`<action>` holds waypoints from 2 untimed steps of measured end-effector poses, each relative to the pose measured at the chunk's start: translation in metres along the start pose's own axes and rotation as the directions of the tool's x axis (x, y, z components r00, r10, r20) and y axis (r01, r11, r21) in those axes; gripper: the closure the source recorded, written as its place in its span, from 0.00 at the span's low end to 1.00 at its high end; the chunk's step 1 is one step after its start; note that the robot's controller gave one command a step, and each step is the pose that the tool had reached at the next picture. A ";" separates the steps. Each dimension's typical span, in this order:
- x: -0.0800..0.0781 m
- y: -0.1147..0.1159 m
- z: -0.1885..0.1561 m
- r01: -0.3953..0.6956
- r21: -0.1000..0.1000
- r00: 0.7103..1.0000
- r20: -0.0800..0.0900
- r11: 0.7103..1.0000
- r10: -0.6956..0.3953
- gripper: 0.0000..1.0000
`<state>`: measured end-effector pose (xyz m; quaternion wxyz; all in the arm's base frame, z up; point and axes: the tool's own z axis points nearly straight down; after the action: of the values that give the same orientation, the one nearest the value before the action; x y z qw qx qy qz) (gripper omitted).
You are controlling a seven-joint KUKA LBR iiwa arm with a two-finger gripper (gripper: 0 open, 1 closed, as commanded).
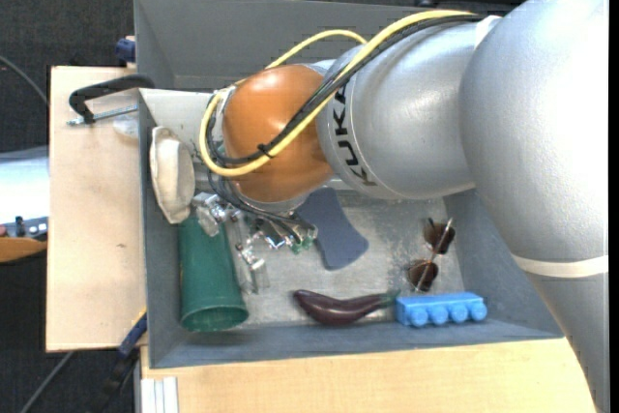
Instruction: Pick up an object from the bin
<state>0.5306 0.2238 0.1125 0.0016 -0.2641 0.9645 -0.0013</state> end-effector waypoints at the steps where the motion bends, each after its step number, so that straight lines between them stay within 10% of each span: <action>1: -0.035 -0.015 -0.017 0.273 -0.003 0.962 0.008 0.962 -0.273 0.00; 2: -0.047 -0.026 0.037 0.563 0.005 0.826 -0.001 0.826 -0.563 0.00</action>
Offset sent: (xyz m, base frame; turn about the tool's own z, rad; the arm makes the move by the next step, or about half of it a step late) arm 0.0523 0.0031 -0.0425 -0.6032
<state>0.5849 0.2249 0.0754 0.0019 -0.5366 0.8438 -0.0041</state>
